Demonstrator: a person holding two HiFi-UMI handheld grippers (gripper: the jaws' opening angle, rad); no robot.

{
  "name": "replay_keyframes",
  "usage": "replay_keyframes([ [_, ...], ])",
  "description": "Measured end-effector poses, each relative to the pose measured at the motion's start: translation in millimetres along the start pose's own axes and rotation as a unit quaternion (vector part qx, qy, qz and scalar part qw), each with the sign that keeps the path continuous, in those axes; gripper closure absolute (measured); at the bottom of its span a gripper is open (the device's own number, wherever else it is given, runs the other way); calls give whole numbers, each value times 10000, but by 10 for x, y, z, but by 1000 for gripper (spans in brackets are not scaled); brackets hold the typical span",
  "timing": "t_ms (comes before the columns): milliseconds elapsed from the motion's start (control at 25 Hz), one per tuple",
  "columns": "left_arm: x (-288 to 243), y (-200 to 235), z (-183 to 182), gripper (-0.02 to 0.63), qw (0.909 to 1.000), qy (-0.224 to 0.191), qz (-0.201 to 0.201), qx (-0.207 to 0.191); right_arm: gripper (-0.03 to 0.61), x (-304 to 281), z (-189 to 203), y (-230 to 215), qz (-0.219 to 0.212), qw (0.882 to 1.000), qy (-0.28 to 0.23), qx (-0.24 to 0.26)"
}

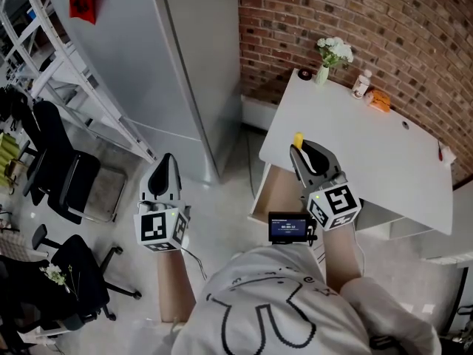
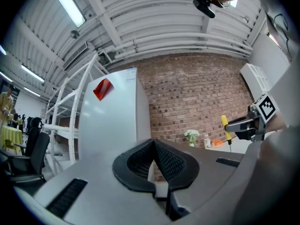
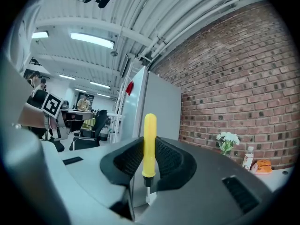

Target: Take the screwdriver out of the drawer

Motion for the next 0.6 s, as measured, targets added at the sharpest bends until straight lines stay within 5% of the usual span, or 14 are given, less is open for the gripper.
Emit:
replay_keyframes([
  [600,73,2,-112,603,9998,-164,-112,-82,502,17,-80,77,-123,9995,-75,278],
])
Point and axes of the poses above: the fingertips, and each gripper's own axes: x backward along the fingers, y to its left, z out of its underside, the point moved 3 cm from there along x, backward along the fingers, and after that the axes turned 4 degrees about -y, right-handed, at the moved point
